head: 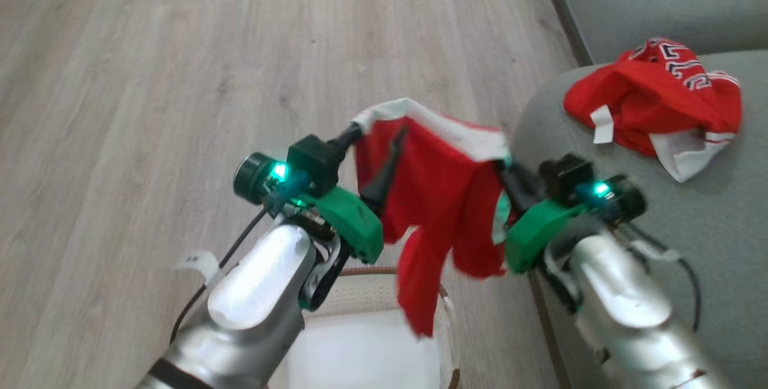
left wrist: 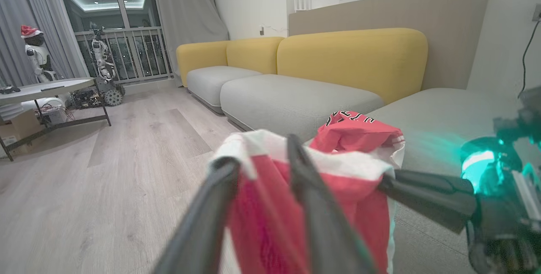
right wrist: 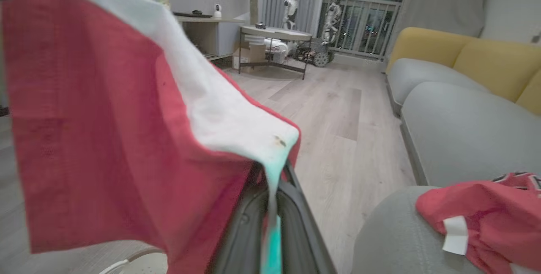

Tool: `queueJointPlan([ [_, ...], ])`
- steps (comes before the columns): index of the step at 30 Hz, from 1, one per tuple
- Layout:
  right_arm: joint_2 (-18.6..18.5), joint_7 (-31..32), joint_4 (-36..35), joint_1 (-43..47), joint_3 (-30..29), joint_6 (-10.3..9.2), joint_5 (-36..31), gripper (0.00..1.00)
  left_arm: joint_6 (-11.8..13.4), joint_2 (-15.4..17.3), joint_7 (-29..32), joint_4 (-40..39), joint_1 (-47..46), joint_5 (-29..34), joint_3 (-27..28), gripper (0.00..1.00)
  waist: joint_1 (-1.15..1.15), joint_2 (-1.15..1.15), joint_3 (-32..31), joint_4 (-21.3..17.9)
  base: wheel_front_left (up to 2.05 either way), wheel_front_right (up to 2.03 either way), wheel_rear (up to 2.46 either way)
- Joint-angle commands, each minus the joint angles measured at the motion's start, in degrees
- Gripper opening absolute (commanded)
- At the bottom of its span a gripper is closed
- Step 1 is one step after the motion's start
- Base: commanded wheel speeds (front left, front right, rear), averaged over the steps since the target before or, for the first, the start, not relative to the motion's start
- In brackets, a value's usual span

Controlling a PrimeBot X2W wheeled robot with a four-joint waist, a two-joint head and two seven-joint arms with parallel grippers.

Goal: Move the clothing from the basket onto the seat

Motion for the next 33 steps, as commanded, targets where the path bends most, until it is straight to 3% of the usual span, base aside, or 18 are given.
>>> queueJointPlan([
  [1, -0.81, -0.37, -2.83, -3.53, -1.0, -0.02, -0.75, 0.0, 0.0, 0.98, -0.86, -1.81, -1.82, -0.46, 2.5, 1.0, 0.0, 0.0, 0.29, -1.14, 0.0, 0.0, 0.0],
  [16, -7.61, -0.37, -10.68, -3.31, -8.36, -0.02, -3.69, 0.0, 0.03, -0.36, -2.25, -1.32, 4.26, -0.65, 2.21, 1.0, 0.0, 0.0, 2.08, -10.73, 0.0, 0.0, 0.0],
  [26, -12.41, 2.51, -17.8, -3.85, -8.66, -0.02, -2.76, 0.0, -0.49, -1.44, -2.3, -3.14, 6.36, 1.01, 2.92, 1.0, 0.0, 0.0, 4.9, -19.44, 0.0, 0.0, 0.0],
  [33, -13.98, 4.72, -21.0, -3.93, -8.27, -0.02, -0.99, 0.0, -0.84, -1.78, -2.31, -3.44, 6.79, 1.95, 3.1, 1.0, 0.0, 0.0, 6.27, -21.24, 0.0, 0.0, 0.0],
])
